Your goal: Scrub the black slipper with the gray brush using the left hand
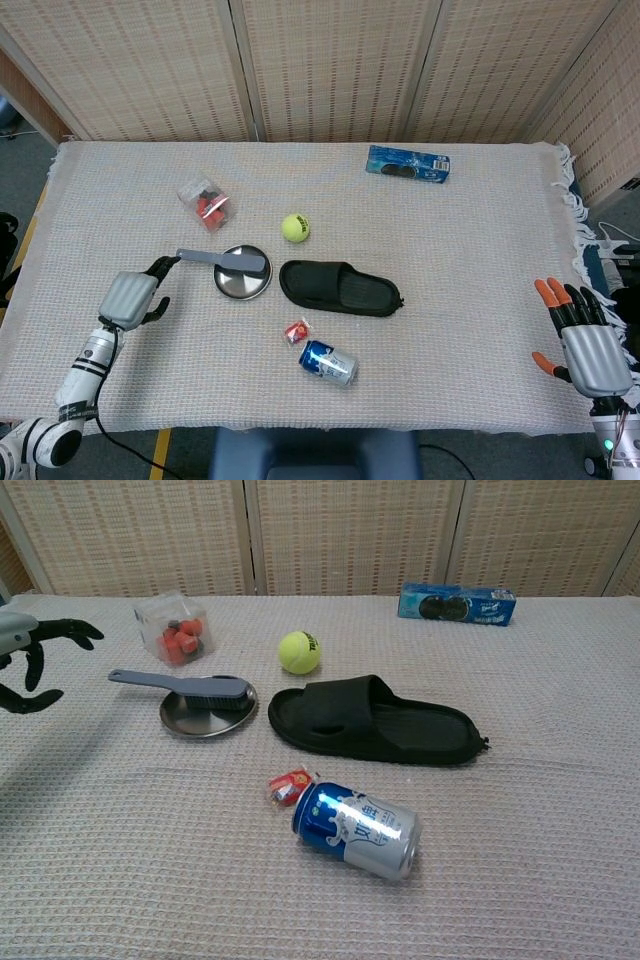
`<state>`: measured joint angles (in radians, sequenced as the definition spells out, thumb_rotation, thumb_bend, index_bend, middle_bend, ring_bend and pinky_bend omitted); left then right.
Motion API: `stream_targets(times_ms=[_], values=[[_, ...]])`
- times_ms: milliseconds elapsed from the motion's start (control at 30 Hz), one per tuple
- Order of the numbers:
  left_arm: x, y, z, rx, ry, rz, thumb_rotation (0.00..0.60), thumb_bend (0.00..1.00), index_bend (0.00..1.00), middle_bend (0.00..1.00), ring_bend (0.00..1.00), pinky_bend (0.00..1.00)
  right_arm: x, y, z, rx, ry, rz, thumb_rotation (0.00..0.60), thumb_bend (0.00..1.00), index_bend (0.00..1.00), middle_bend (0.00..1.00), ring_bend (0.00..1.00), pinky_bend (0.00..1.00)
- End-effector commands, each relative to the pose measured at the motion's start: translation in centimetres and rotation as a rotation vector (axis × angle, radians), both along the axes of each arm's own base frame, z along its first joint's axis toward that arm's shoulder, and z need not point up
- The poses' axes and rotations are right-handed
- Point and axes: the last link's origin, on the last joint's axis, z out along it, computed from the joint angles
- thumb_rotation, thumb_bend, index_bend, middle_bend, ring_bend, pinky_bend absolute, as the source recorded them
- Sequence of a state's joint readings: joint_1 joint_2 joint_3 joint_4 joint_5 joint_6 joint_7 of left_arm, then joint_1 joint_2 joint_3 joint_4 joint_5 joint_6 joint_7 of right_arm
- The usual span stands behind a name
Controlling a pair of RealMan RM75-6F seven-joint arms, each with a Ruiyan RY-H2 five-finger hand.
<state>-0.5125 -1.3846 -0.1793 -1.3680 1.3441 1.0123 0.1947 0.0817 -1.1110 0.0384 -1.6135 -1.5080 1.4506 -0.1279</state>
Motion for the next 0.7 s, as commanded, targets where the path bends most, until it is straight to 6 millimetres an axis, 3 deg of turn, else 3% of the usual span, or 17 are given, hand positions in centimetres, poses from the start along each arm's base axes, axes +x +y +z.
stream_targets(times_ms=[33,300,467,700], values=[[1.2,2.0,-2.0,-0.012,0.032,-0.017,0.6,0.43,0.14,0.17,0.55,0.99,-0.1,0.0,-0.1,-0.002,0.007,-0.005,0.6,0.07,0.0,0.0,0.0,0.0],[3.5,3.9,-5.3,-0.005,0.089,-0.096,0.6,0.43,0.21,0.14,0.55,1.0,-0.2,-0.1,-0.1,0.018,0.004,-0.025,0.6,0.07,0.0,0.0,0.0,0.0],[4.5,4.7,-6.8,-0.015,0.11,-0.116,0.6,0.43,0.21,0.11,0.55,1.0,-0.3,-0.1,-0.1,0.031,0.006,-0.037,0.6,0.07,0.0,0.0,0.0,0.0],[5.3,6.0,-8.5,-0.025,0.143,-0.123,0.6,0.39,0.17,0.15,0.55,1.0,-0.3,0.0,0.1,0.037,0.006,-0.046,0.6,0.07,0.0,0.0,0.0,0.0]])
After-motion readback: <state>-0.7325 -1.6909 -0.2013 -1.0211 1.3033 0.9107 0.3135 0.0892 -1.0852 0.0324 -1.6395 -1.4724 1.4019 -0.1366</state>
